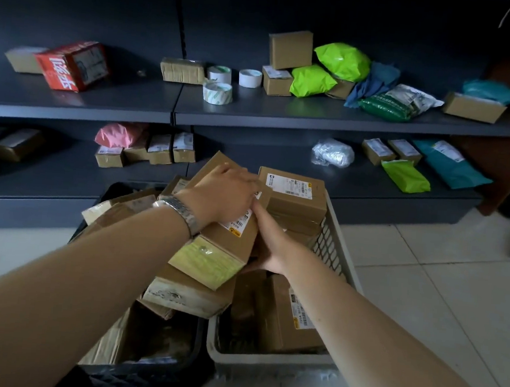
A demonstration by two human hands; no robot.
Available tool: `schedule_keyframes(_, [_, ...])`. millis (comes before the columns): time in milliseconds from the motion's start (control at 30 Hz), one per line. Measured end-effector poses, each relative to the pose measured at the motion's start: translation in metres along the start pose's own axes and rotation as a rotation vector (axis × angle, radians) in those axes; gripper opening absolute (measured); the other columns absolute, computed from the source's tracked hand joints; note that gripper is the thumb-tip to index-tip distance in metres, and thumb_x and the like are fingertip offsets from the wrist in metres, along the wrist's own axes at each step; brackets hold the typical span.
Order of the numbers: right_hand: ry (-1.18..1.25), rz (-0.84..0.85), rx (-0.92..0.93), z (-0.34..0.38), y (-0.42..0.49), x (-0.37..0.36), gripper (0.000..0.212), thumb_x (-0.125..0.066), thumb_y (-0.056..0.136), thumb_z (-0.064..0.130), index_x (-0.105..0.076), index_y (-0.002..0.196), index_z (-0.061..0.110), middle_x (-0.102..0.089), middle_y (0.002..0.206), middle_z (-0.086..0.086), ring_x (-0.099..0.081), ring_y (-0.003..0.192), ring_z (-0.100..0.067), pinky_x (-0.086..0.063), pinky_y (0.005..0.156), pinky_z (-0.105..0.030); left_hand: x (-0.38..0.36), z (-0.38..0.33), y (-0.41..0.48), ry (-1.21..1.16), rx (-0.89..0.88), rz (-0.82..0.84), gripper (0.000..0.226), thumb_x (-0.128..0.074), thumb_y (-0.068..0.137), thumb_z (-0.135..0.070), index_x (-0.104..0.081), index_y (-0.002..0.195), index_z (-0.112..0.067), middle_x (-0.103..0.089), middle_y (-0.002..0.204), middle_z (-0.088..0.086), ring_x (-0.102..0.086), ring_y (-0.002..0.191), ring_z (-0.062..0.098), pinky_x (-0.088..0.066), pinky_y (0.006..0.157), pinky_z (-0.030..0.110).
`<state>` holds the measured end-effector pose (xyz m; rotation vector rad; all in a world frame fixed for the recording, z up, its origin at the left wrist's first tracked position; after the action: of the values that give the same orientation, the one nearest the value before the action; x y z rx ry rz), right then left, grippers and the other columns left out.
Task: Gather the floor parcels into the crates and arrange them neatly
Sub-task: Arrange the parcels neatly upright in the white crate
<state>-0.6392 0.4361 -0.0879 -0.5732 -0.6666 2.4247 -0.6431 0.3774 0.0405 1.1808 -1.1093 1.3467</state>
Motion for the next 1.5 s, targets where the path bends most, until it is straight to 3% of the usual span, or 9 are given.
schedule_keyframes(100, [-0.003,-0.048,0.005,0.001,-0.004,0.025,0.074,-0.046,0.082,0.08,-0.062,0.127,0.023,-0.066,0.124,-0.016,-0.059,0.118,-0.035,-0.051,0.093,-0.055,-0.003,0.008,-0.002,-0.058,0.044,0.009,0.053,-0.029,0.098,-0.05,-0.033,0.148,-0.034,-0.027,0.158,-0.004,-0.022,0.145,0.02,-0.013,0.118,0.041])
schedule_keyframes(200, [-0.574,-0.22,0.114,0.014,-0.021,0.073,0.062,-0.062,0.086,0.061,-0.053,0.137,0.026,-0.058,0.135,-0.003,-0.052,0.127,-0.028,-0.043,0.103,-0.048,-0.005,0.01,-0.007,-0.04,0.021,0.043,0.074,-0.035,0.085,-0.075,-0.03,0.148,-0.039,-0.025,0.158,-0.006,-0.02,0.146,0.022,-0.012,0.118,0.041])
schedule_keyframes(367, [-1.522,0.009,-0.384,-0.056,-0.049,0.118,0.131,-0.086,0.065,0.051,0.01,0.154,0.042,-0.003,0.166,-0.004,-0.014,0.15,-0.034,-0.026,0.115,-0.058,-0.005,0.011,-0.003,-0.011,0.031,0.055,0.079,-0.039,0.078,-0.079,-0.026,0.147,-0.043,-0.023,0.158,-0.006,-0.019,0.145,0.023,-0.011,0.118,0.043])
schedule_keyframes(467, [-1.788,0.007,-0.278,-0.071,-0.046,0.114,0.144,-0.088,0.06,0.051,0.021,0.153,0.037,0.011,0.166,-0.006,0.0,0.152,-0.034,-0.011,0.119,-0.058,-0.006,0.015,0.001,-0.034,0.041,0.067,0.084,-0.039,0.072,-0.08,-0.03,0.146,-0.042,-0.028,0.154,-0.005,-0.023,0.142,0.025,-0.014,0.116,0.044])
schedule_keyframes(767, [-1.418,-0.209,-0.036,-0.05,-0.032,0.137,0.107,-0.056,0.054,0.093,-0.045,0.144,0.036,-0.03,0.157,-0.003,-0.025,0.144,-0.028,-0.029,0.115,-0.051,-0.006,0.022,0.003,-0.104,0.072,0.086,0.08,-0.041,0.062,-0.075,-0.044,0.127,-0.029,-0.04,0.132,0.0,-0.035,0.129,0.026,-0.02,0.111,0.043])
schedule_keyframes(900, [-1.328,-0.169,-0.173,-0.061,-0.023,0.133,0.12,-0.039,0.054,0.103,-0.026,0.153,0.036,-0.021,0.163,-0.001,-0.021,0.149,-0.028,-0.024,0.118,-0.053,-0.008,0.026,0.002,-0.103,0.067,0.073,0.079,-0.04,0.064,-0.075,-0.044,0.127,-0.028,-0.04,0.133,0.001,-0.036,0.129,0.026,-0.022,0.109,0.043])
schedule_keyframes(1033, [-1.315,-0.086,-0.318,-0.069,-0.009,0.134,0.13,-0.067,0.049,0.089,-0.017,0.156,0.034,-0.028,0.16,-0.004,-0.033,0.144,-0.028,-0.034,0.113,-0.049,-0.009,0.026,0.001,-0.088,0.043,0.048,0.073,-0.043,0.068,-0.074,-0.044,0.125,-0.029,-0.04,0.131,0.0,-0.035,0.129,0.025,-0.021,0.109,0.043])
schedule_keyframes(1133, [-1.319,0.017,-0.49,-0.078,-0.007,0.14,0.146,-0.086,0.022,0.077,-0.03,0.15,0.038,-0.047,0.148,-0.002,-0.049,0.132,-0.029,-0.045,0.103,-0.051,-0.009,0.024,0.001,-0.071,0.03,0.024,0.068,-0.048,0.074,-0.072,-0.043,0.124,-0.027,-0.04,0.131,0.001,-0.034,0.13,0.025,-0.021,0.11,0.043])
schedule_keyframes(1500, [-1.094,-0.116,-0.61,-0.08,-0.002,0.144,0.147,-0.077,0.024,0.088,-0.032,0.15,0.028,-0.04,0.152,-0.008,-0.044,0.134,-0.029,-0.036,0.111,-0.048,-0.014,0.021,-0.001,-0.09,0.02,0.007,0.08,-0.036,0.068,-0.077,-0.042,0.132,-0.03,-0.038,0.138,-0.002,-0.031,0.135,0.023,-0.014,0.117,0.043])
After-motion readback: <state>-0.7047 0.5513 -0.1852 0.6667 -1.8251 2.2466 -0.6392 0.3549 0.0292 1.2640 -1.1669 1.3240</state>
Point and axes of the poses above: each hand's wrist, its own y-axis towards the middle knuckle, its own x-axis out of the back of the hand, z = x × y, the point moved 9 cm from there along y, towards the middle knuckle
